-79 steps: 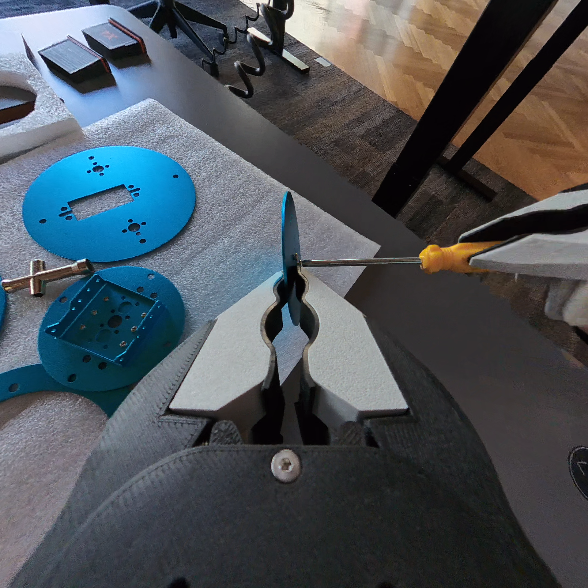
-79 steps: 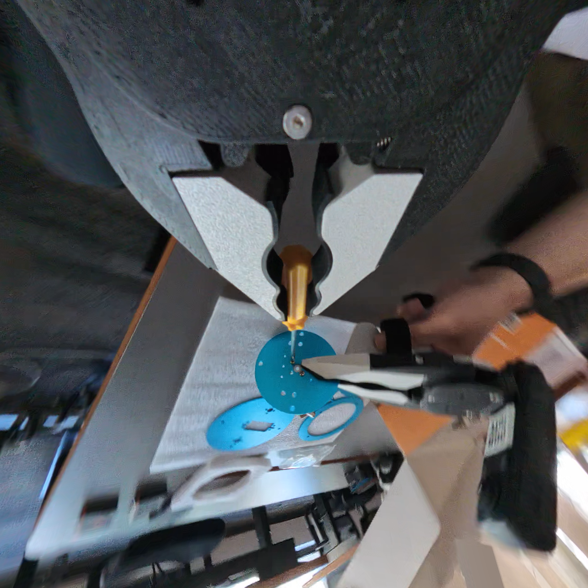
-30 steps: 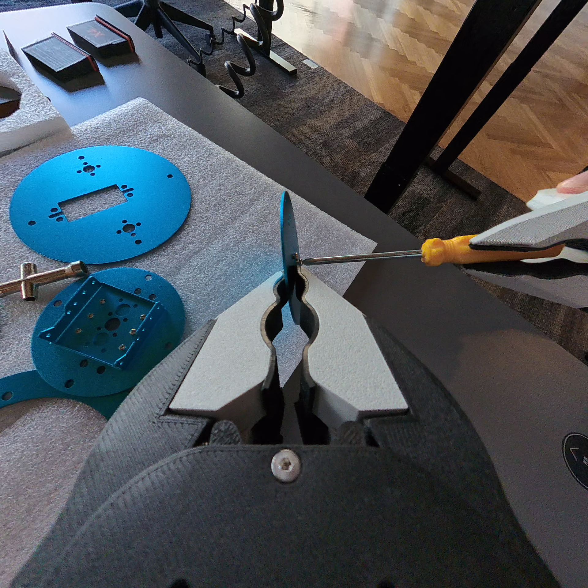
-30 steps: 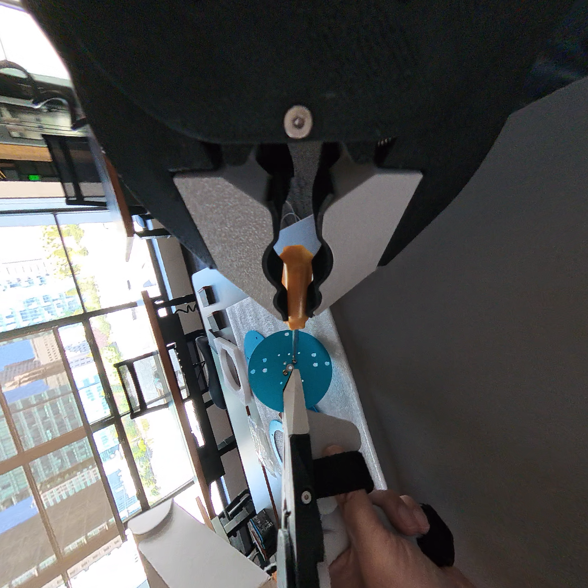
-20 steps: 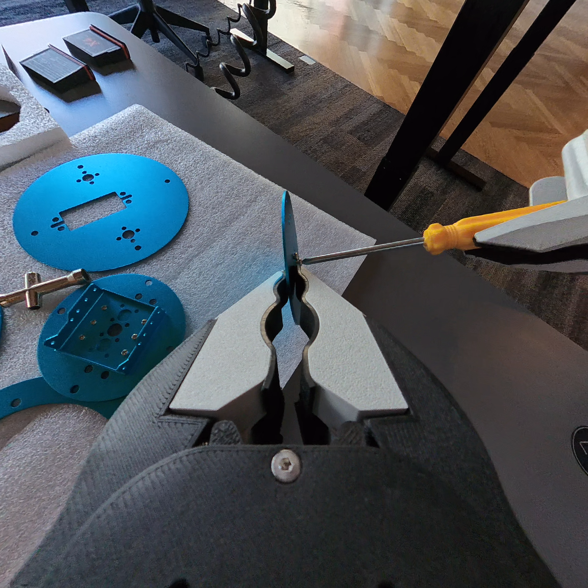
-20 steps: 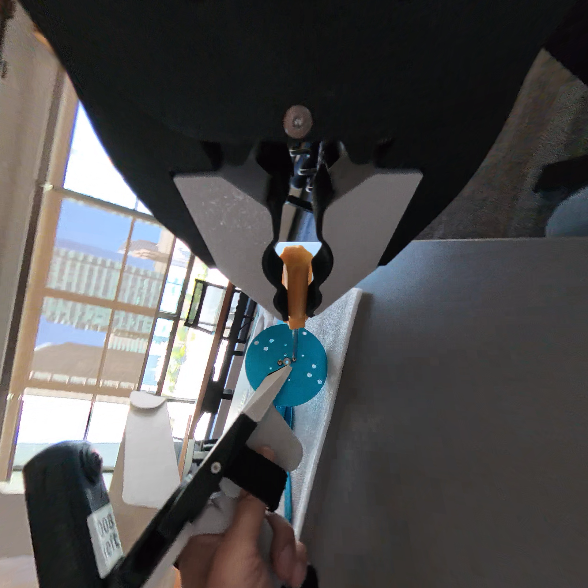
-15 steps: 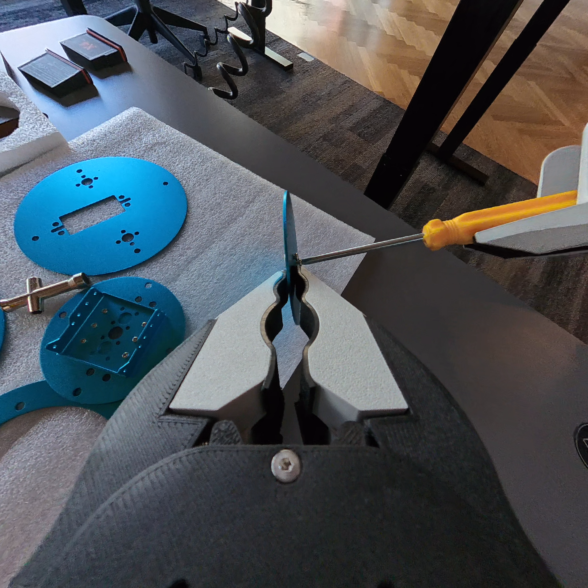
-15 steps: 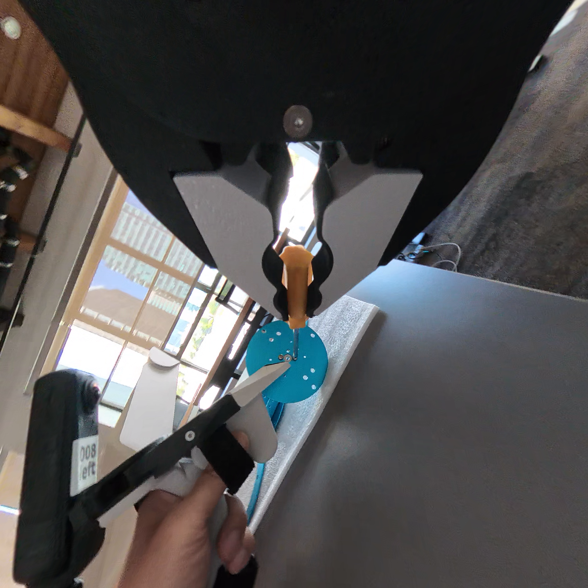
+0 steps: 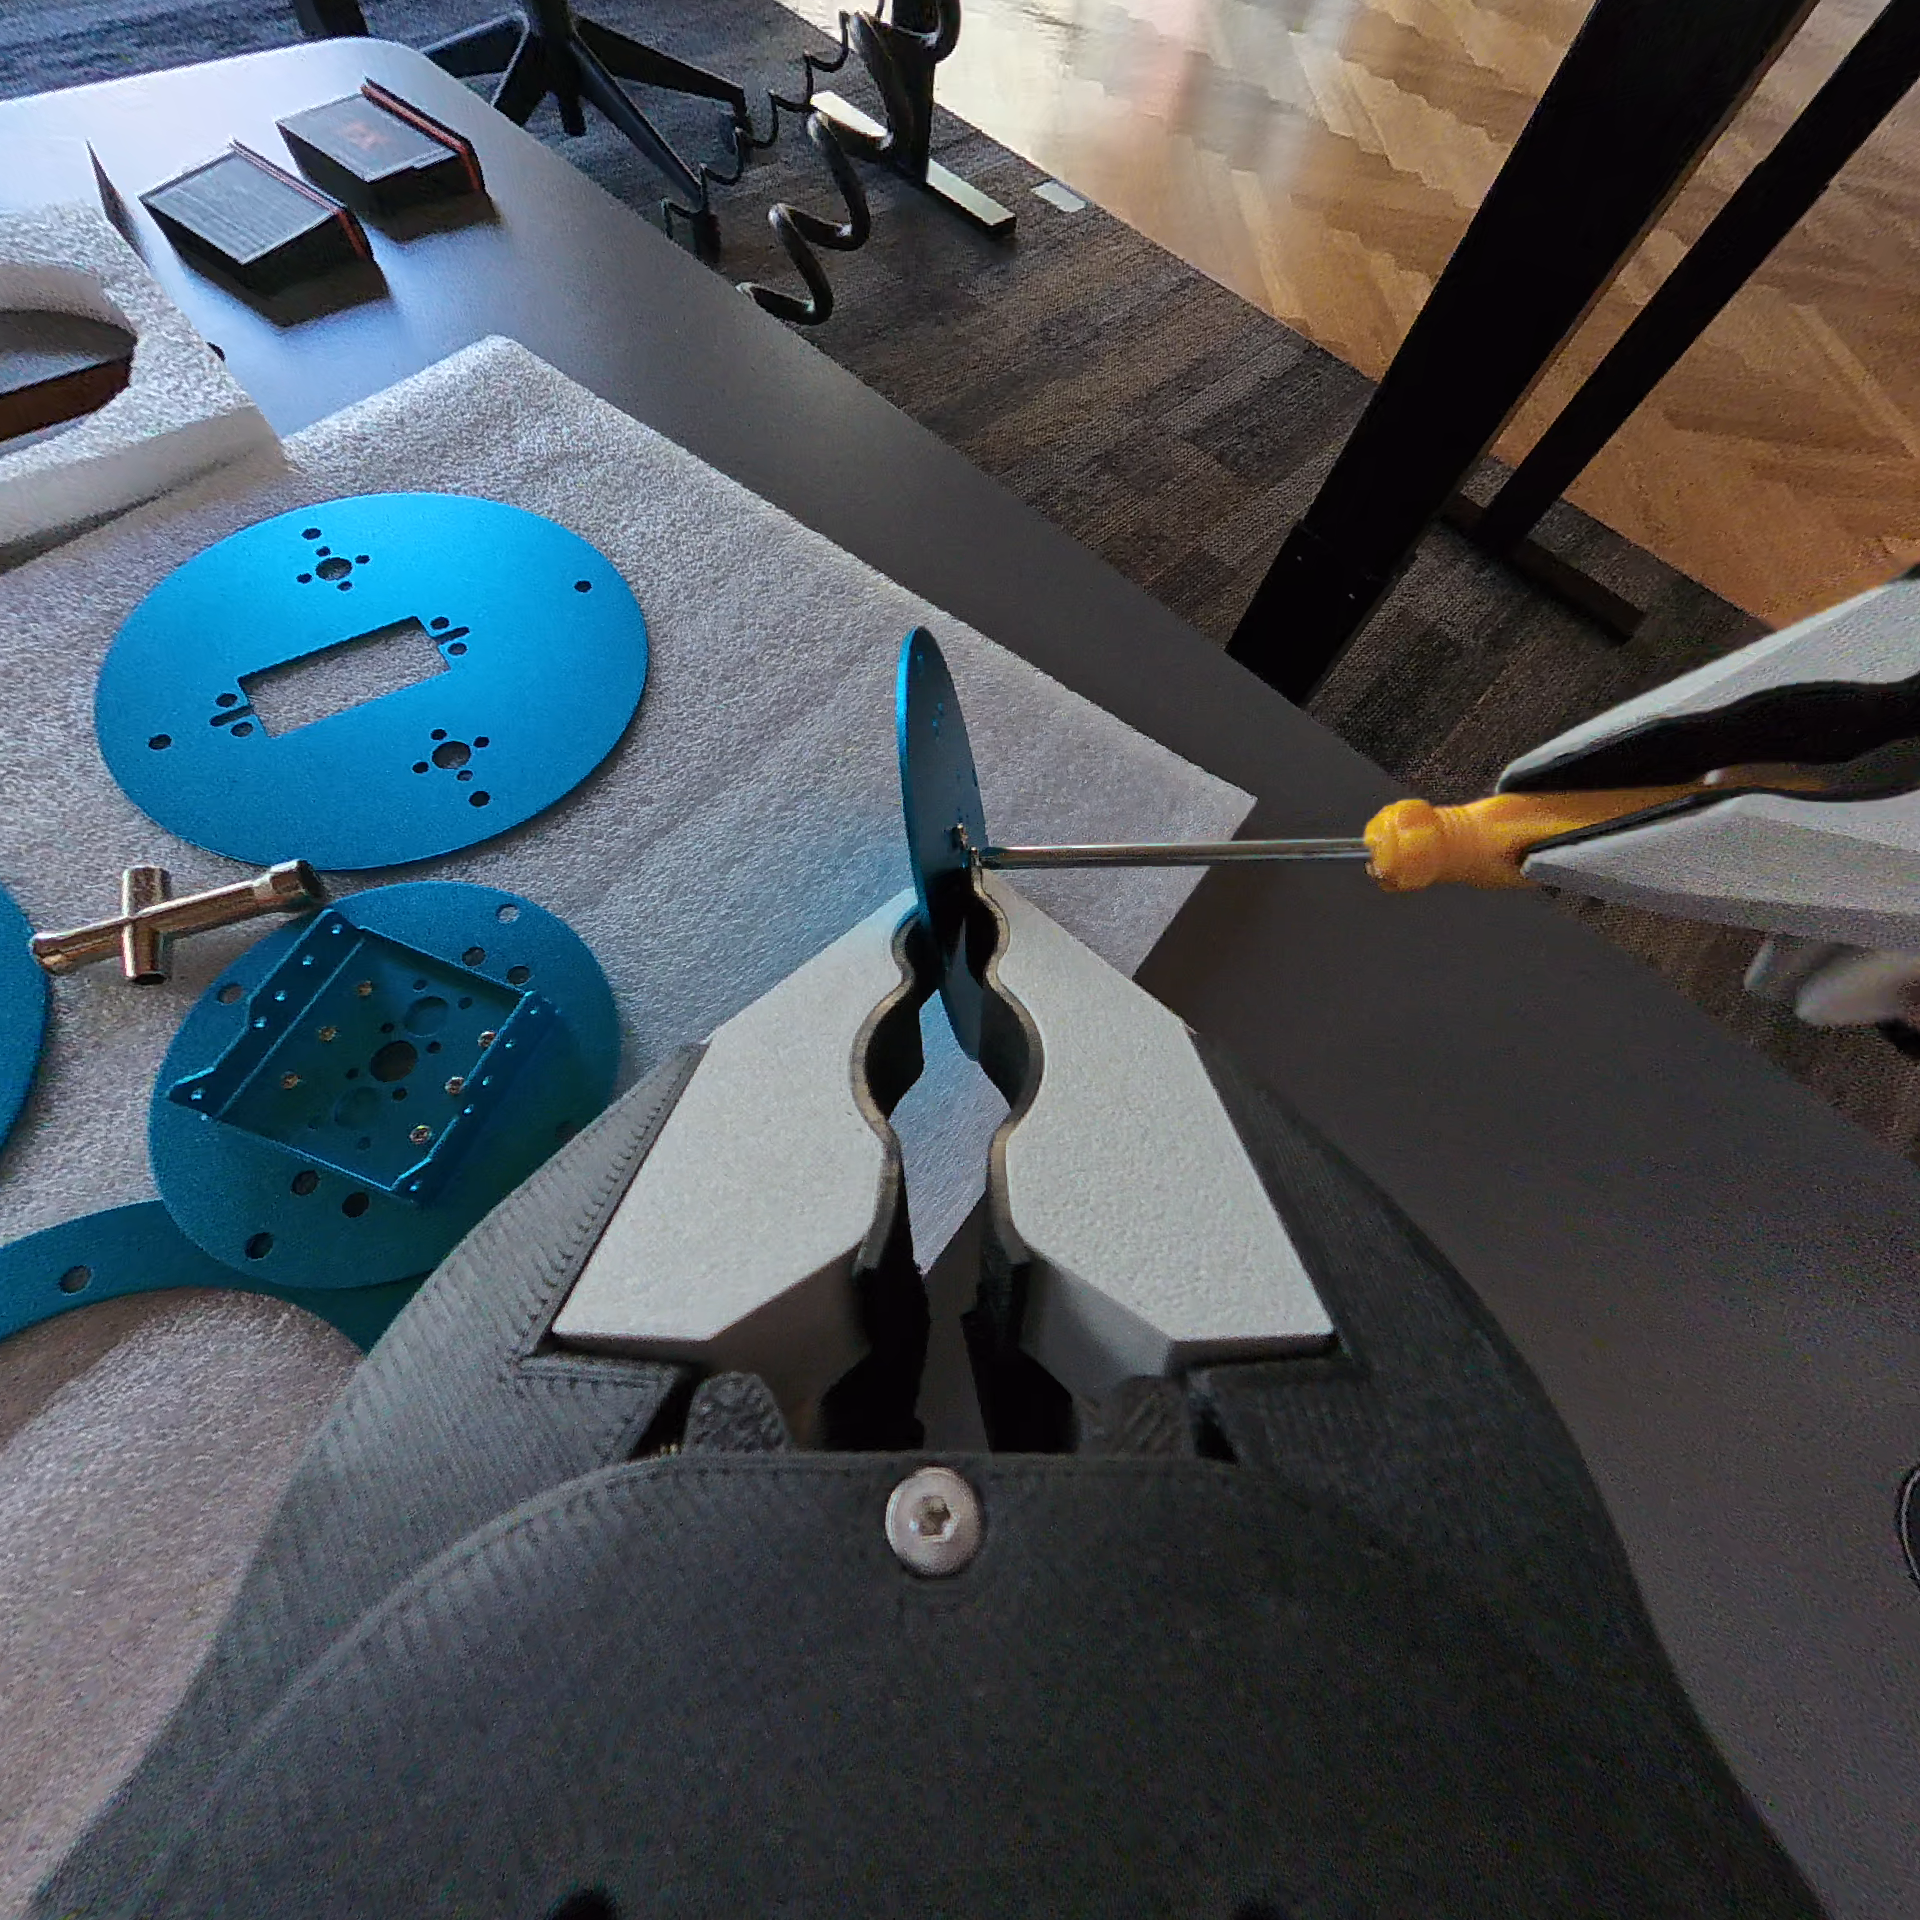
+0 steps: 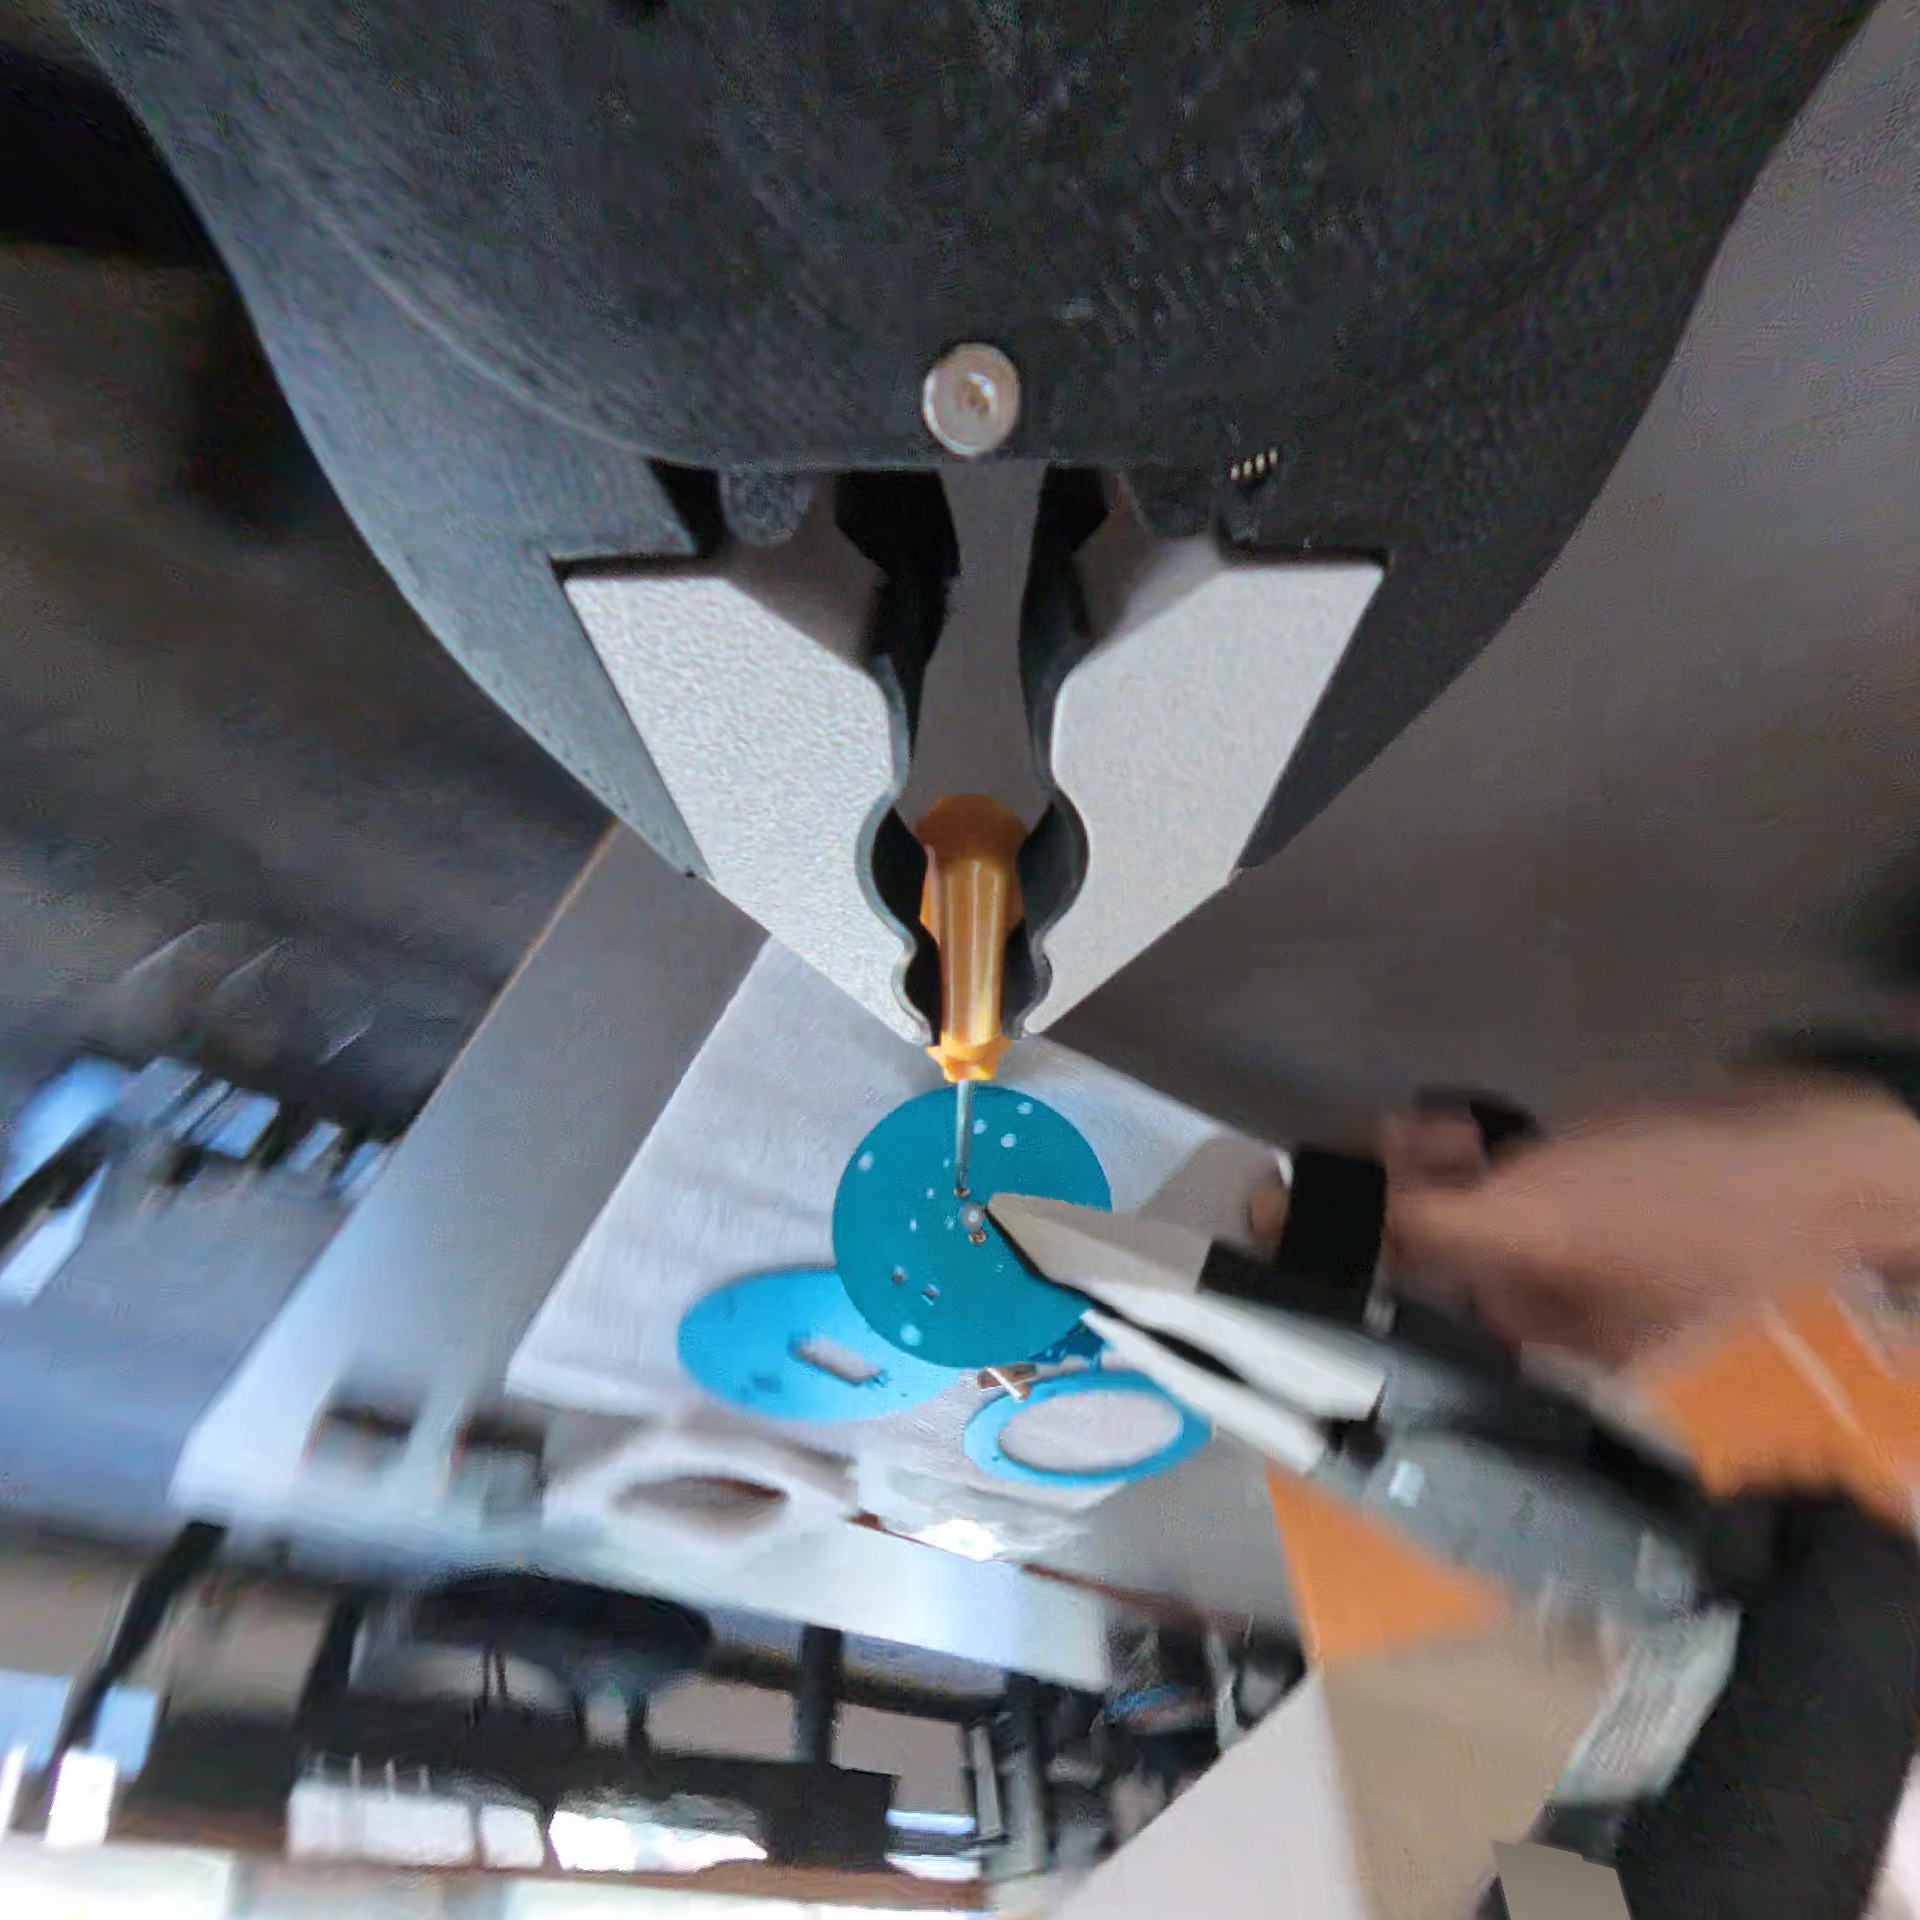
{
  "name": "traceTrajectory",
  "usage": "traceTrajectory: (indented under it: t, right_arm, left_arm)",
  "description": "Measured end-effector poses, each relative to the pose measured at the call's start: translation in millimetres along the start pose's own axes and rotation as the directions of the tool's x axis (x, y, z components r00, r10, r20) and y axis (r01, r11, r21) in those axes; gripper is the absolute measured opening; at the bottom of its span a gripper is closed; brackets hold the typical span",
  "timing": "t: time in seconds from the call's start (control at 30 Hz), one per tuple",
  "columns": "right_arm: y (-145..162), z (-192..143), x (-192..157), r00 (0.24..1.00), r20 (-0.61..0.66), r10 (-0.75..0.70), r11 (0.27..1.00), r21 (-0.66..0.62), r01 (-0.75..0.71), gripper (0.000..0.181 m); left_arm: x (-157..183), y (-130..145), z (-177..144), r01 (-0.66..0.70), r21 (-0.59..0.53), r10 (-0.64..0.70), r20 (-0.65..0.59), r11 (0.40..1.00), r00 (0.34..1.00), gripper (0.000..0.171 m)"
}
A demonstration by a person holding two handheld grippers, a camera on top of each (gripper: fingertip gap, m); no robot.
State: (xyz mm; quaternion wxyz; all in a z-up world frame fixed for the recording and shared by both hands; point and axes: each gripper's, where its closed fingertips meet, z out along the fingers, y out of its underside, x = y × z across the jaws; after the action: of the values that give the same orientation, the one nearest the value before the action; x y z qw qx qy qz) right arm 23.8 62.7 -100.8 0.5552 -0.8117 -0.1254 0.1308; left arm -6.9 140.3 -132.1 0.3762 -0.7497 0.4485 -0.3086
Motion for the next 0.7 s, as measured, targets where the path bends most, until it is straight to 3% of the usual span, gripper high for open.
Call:
traceTrajectory:
  t: [0.03, 0.1, 0.17, 0.2, 0.23, 0.3, 0.37, 0.43, 0.53, 0.6, 0.7]
  right_arm:
    - [3.1, -0.8, 0.8, 0.976, 0.015, 0.217, 0.976, 0.014, -0.218, 0.011]
    - [6.0, -2.6, 4.7, 0.832, 0.065, 0.550, 0.832, 0.034, -0.553, 0.011]
    - [10.9, -4.2, 6.3, 0.684, 0.112, 0.721, 0.686, 0.033, -0.727, 0.011]
    - [11.9, -5.9, 6.3, 0.689, 0.116, 0.716, 0.690, 0.039, -0.723, 0.011]
    - [12.0, -7.5, 5.6, 0.758, 0.101, 0.644, 0.758, 0.042, -0.650, 0.010]
    - [4.2, -12.7, 3.6, 0.930, 0.062, 0.363, 0.929, 0.055, -0.366, 0.011]
    - [-13.7, -17.9, -0.9, 0.999, 0.044, -0.026, 0.994, 0.108, 0.021, 0.010]
    - [-17.1, -17.1, -8.6, 0.925, 0.039, -0.379, 0.923, 0.084, 0.375, 0.010]
    - [-11.6, -11.3, -3.3, 0.673, -0.031, -0.739, 0.674, -0.015, 0.739, 0.010]
    - [-5.1, -7.0, -4.0, 0.536, -0.022, -0.844, 0.536, -0.052, 0.843, 0.010]
    - [-0.7, -2.7, -8.3, 0.485, -0.003, -0.875, 0.484, -0.048, 0.874, 0.010]
  left_arm:
    - [0.8, -0.3, 0.1, -0.006, 0.002, 0.006, 0.006, 1.000, 1.000, 0.002]
    - [2.3, -0.8, 0.2, -0.022, 0.005, 0.022, 0.017, 1.000, 1.000, 0.002]
    - [3.7, -1.1, 0.3, -0.031, 0.007, 0.031, 0.019, 0.999, 0.999, 0.002]
    - [4.3, -1.1, 0.3, -0.030, 0.008, 0.029, 0.014, 1.000, 0.999, 0.002]
    - [3.5, -1.0, 0.2, -0.027, 0.007, 0.027, 0.014, 1.000, 1.000, 0.002]
    - [1.4, -0.3, 0.1, -0.014, 0.006, 0.014, 0.011, 1.000, 1.000, 0.002]
    - [0.5, -0.1, 0.3, 0.011, 0.007, -0.011, 0.000, 1.000, 1.000, 0.002]
    - [-0.1, -0.2, 0.6, 0.025, 0.007, -0.025, -0.007, 1.000, 1.000, 0.002]
    - [-0.2, 0.2, 0.2, 0.030, 0.006, -0.030, -0.010, 1.000, 1.000, 0.002]
    - [0.1, 0.5, -0.2, 0.027, 0.005, -0.027, -0.009, 1.000, 1.000, 0.002]
    - [-0.1, 0.5, -0.1, 0.027, 0.006, -0.027, -0.011, 1.000, 1.000, 0.002]
